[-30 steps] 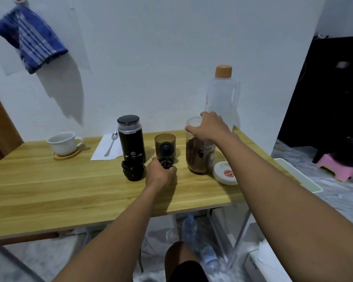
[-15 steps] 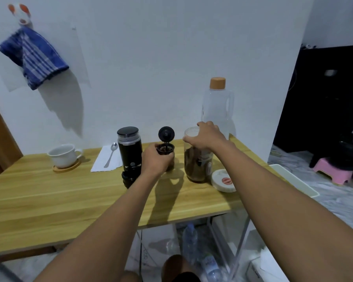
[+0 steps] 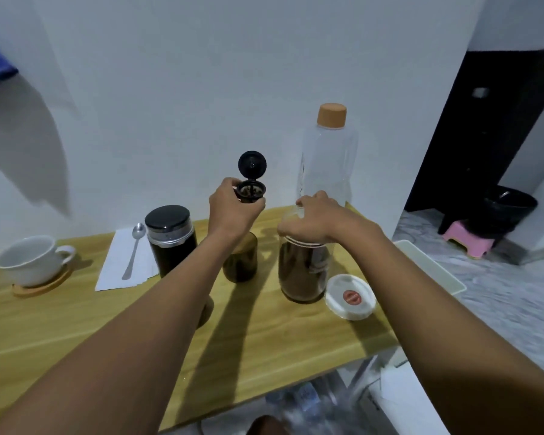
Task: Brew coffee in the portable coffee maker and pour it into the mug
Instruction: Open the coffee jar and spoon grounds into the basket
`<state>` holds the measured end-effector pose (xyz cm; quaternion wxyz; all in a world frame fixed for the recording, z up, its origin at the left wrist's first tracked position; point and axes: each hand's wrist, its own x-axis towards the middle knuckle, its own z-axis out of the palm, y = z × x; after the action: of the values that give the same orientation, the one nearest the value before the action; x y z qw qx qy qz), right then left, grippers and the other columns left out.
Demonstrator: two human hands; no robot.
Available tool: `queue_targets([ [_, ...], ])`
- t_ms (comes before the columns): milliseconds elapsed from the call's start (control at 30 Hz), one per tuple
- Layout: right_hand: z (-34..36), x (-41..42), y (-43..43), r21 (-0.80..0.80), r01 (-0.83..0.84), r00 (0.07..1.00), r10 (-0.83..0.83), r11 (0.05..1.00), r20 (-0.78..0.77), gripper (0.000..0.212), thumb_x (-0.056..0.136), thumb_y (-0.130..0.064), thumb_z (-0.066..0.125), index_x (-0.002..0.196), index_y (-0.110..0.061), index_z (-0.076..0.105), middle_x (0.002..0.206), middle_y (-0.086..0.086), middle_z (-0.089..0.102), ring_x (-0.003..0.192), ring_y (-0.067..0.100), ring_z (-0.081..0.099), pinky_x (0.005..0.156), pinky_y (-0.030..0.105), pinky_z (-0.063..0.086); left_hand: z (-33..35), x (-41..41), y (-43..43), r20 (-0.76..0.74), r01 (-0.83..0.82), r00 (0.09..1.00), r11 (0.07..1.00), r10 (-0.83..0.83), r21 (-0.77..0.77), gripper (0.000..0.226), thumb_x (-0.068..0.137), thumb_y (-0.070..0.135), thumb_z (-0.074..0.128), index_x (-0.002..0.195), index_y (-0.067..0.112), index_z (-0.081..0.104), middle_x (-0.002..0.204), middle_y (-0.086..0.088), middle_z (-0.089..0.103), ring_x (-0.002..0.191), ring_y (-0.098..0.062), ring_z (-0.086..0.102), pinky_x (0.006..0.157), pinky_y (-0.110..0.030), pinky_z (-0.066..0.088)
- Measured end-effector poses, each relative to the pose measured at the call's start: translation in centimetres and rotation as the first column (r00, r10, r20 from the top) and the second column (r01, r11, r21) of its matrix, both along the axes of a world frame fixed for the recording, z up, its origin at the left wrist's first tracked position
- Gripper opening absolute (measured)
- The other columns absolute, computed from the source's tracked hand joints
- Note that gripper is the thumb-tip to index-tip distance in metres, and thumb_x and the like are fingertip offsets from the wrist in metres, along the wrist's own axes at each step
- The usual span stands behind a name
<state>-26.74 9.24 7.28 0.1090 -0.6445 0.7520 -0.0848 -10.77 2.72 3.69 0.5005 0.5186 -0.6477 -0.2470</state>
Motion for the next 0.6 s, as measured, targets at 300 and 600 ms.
queue_targets([
  [300, 3.3, -0.7, -0.3, 0.280, -0.141, 0.989, 0.125, 0.949, 0.074, 0.102, 0.077, -0.056, 0.072, 0.156, -0.028, 0.016, 0.155, 0.008, 0.022, 0.142, 0.033, 0.029, 0.108, 0.046, 0.038, 3.0, 0.6, 0.0, 0.030, 0.119, 0.992, 0.985, -0.124, 0.128, 0.045, 0.081, 0.023, 0.081, 0.118, 0.013, 0.057, 0.102, 0.003, 0.064, 0.092, -0.012, 0.062, 0.066, -0.005, 0.041],
  [600, 3.8, -2.0, 1.5, 0.241, -0.187, 0.941, 0.103, 0.952, 0.322, 0.094, 0.078, -0.042, 0.080, 0.154, -0.023, 0.028, 0.152, 0.005, 0.030, 0.139, 0.024, 0.032, 0.107, 0.035, 0.036, 3.4, 1.1, 3.3, 0.009, 0.146, 0.988, 0.941, -0.157, 0.305, 0.042, 0.081, 0.019, 0.083, 0.109, 0.022, 0.052, 0.091, 0.021, 0.056, 0.082, 0.012, 0.054, 0.066, 0.001, 0.042],
])
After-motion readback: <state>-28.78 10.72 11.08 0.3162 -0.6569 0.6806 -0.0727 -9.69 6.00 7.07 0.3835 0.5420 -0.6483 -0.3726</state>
